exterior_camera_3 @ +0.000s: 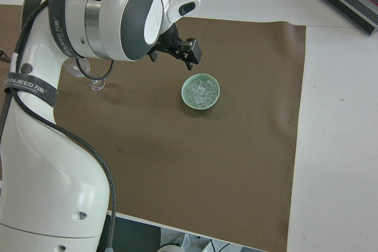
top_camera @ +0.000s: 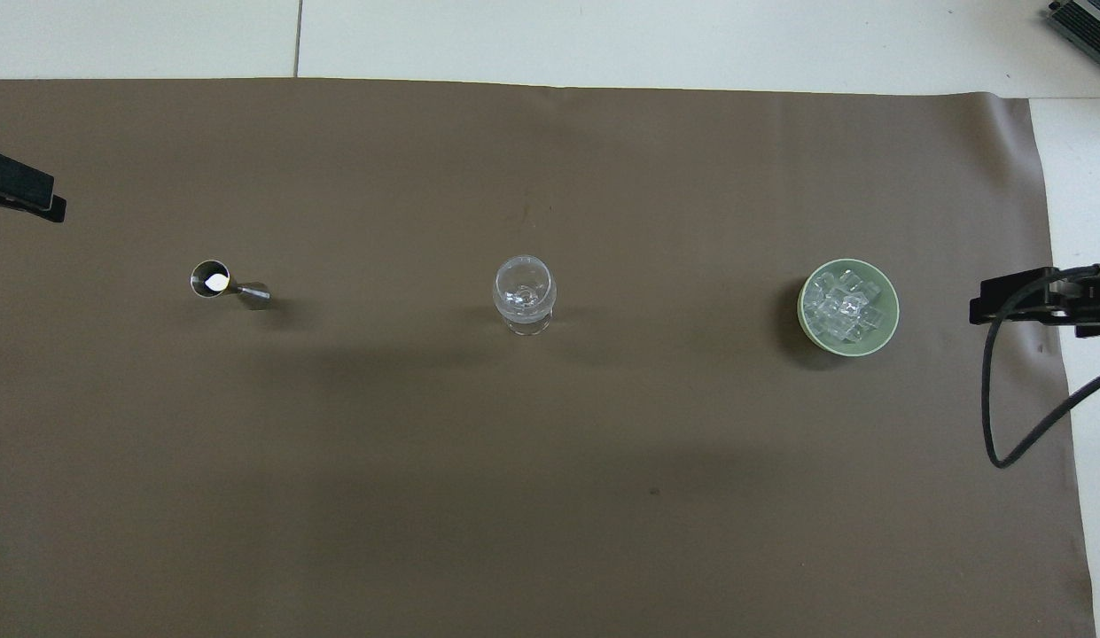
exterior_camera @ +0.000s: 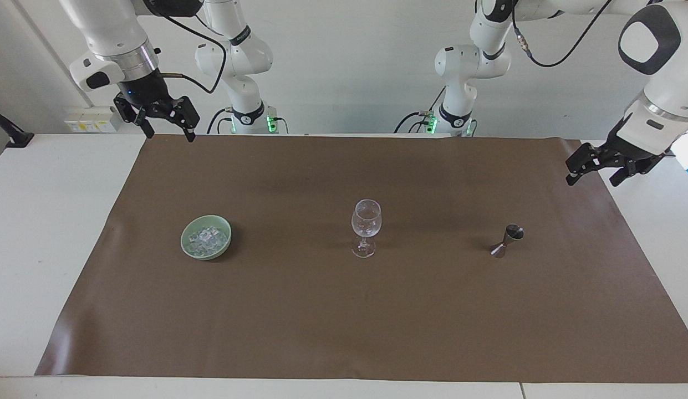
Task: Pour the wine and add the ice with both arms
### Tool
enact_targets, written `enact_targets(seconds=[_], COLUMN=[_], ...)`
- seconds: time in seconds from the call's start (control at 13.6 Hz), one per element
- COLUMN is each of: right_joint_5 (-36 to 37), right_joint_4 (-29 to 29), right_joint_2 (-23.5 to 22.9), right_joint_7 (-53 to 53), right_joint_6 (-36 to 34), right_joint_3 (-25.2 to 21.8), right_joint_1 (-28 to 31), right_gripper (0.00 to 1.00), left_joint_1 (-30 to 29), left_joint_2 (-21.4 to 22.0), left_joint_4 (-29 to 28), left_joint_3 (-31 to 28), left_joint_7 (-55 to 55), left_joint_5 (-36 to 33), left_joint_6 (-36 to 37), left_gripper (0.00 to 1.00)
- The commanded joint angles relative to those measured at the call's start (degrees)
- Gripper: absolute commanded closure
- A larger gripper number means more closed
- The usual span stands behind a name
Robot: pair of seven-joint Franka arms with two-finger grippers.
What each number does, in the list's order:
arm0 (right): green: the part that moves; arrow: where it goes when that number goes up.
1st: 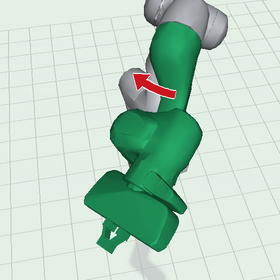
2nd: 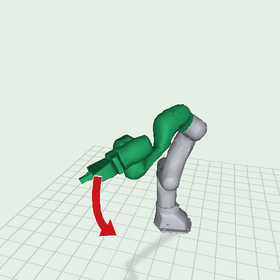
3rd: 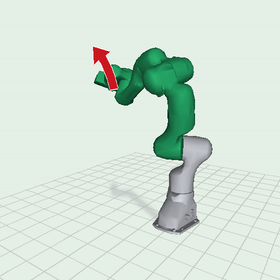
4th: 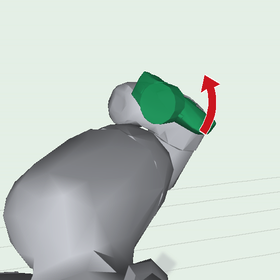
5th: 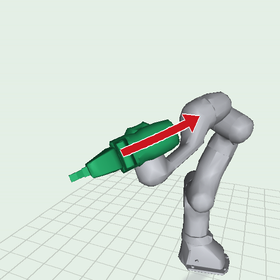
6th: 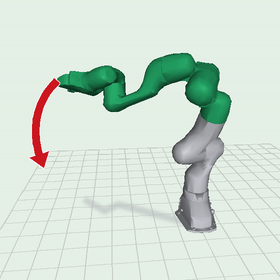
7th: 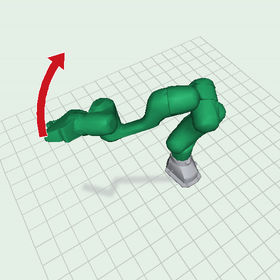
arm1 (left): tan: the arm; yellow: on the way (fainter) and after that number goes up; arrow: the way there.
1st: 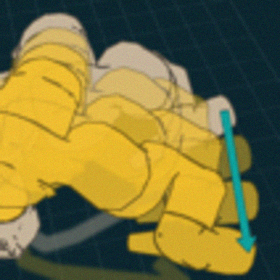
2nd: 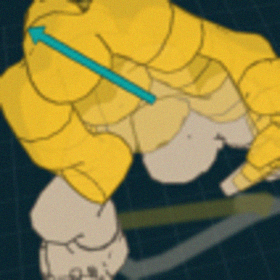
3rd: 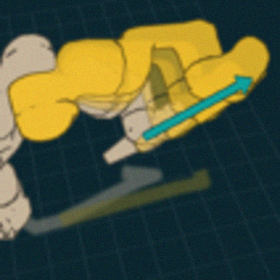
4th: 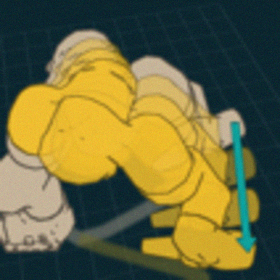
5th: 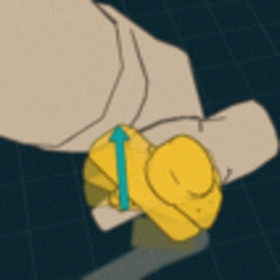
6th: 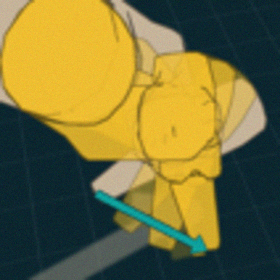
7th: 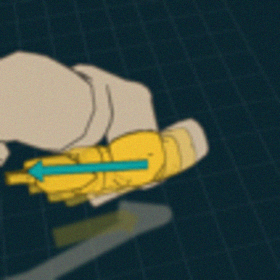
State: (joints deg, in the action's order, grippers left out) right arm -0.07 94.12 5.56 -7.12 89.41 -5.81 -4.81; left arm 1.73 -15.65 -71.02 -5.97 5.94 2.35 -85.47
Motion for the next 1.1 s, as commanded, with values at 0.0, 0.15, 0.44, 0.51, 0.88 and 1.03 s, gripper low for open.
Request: enact_targets(seconds=[0.0,0.15,0.44,0.51,0.88,1.03], right_joint_5=[0.16,0.16,0.16,0.16,0.16,0.16], right_joint_4=[0.10,0.02,0.10,0.10,0.10,0.10], right_joint_2=[0.24,0.24,0.24,0.24,0.24,0.24], right_joint_7=[1.06,1.06,1.06,1.06,1.06,1.06], right_joint_6=[-0.81,-0.81,-0.81,-0.81,-0.81,-0.81], right_joint_3=[-0.17,-0.17,-0.17,-0.17,-0.17,-0.17], right_joint_1=[-0.02,-0.02,-0.02,-0.02,-0.02,-0.02], right_gripper=[0.00,0.00,0.00,0.00,0.00,0.00], left_joint_1=[-0.33,-0.33,-0.59,-1.90,-3.75,-4.37], left_joint_2=[-3.77,-4.12,-5.88,-6.58,-7.98,-8.08], left_joint_4=[3.96,3.96,3.87,3.87,3.26,3.08], left_joint_3=[-0.70,-1.75,-2.55,-2.81,-2.99,-3.08], left_joint_7=[-6.18,-12.32,-23.22,-27.08,-39.57,-44.41], left_joint_5=[2.90,5.98,10.28,12.48,18.91,21.71], left_joint_6=[1.97,1.88,1.27,1.18,1.00,1.18], left_gripper=[0.00,0.00,0.00,0.00,0.00,0.00])
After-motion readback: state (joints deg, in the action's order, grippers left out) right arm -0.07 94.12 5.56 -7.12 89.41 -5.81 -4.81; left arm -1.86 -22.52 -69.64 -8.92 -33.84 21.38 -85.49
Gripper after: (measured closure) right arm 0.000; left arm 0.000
